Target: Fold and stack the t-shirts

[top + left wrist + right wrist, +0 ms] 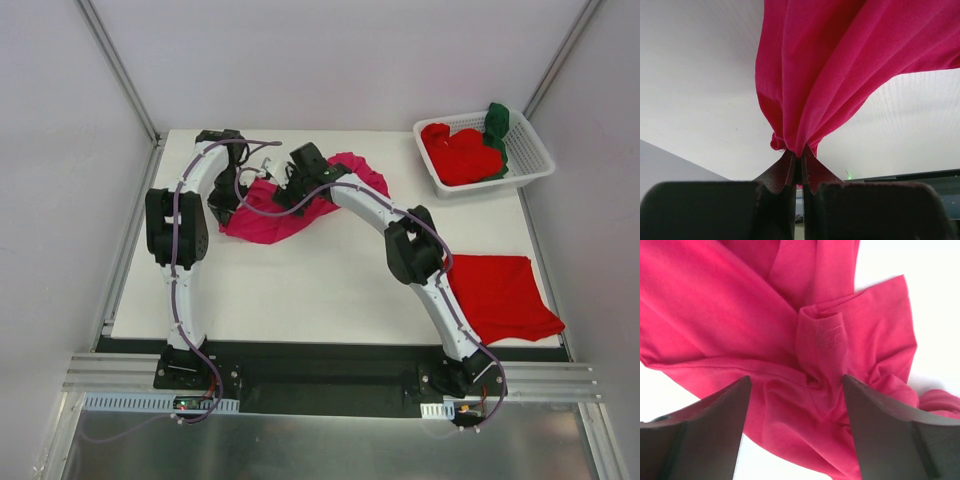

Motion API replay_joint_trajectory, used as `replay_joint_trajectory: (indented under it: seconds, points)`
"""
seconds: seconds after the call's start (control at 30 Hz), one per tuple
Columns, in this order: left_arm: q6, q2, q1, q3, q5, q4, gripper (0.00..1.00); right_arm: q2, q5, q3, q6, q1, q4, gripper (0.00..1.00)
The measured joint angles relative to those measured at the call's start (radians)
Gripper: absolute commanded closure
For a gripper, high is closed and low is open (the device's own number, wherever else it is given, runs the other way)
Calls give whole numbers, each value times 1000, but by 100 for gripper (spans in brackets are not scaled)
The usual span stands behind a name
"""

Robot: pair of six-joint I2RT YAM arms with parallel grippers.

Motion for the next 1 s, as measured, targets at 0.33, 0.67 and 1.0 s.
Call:
replay_joint_trajectory:
  seconds: [0.33, 0.67, 1.0]
  points:
    - [0, 0, 0, 0, 0, -1, 100, 2, 0, -18, -6, -6, -11, 97]
    - [0, 0, -6, 0, -1, -3, 100, -164, 35, -160, -25, -47, -80, 98]
    - [1, 1, -6, 5, -5, -5, 100, -616, 126, -246, -80, -118, -160, 97]
